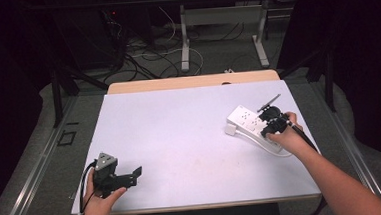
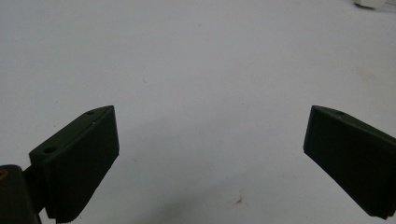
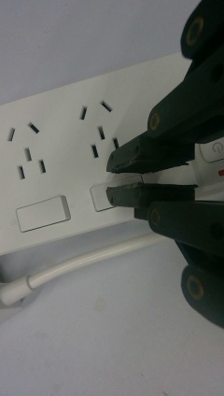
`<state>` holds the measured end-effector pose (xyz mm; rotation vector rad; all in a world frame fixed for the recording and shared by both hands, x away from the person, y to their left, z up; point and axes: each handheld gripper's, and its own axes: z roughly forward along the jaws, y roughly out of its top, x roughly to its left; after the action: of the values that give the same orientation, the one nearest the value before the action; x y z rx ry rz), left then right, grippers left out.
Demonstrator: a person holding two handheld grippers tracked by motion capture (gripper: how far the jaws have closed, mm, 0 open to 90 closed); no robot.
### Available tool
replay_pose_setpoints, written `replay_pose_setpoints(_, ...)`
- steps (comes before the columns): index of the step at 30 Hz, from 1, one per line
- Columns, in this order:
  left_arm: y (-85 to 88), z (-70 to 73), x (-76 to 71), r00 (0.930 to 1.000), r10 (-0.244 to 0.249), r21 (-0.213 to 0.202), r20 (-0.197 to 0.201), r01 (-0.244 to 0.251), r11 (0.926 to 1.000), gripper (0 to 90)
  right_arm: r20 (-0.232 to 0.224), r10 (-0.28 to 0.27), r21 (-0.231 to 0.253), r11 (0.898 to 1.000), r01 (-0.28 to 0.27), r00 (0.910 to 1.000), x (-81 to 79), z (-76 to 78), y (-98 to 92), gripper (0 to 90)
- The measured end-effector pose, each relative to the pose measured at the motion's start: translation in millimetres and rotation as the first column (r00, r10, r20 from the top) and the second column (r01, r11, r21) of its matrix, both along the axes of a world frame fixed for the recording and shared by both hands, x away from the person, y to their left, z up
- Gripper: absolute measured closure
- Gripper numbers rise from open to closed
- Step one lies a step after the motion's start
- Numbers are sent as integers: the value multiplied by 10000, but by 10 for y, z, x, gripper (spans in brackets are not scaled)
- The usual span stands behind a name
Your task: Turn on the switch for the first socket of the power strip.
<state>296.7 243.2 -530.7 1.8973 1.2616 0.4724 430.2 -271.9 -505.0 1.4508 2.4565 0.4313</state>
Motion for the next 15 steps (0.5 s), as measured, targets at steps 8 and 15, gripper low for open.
replay_pose_setpoints(8, -1, 2, -2, 10000, -17, 18, -19, 17, 10000, 32, 257, -140, 219, 9997, 134, 9996, -6, 22, -3, 586)
replay_pose_setpoints(15, 12, 3, -23, 10000, 4, 67, -34, -3, 10000, 33, 659, -179, 696, 9975, 133, 9977, 13, 51, -24, 474)
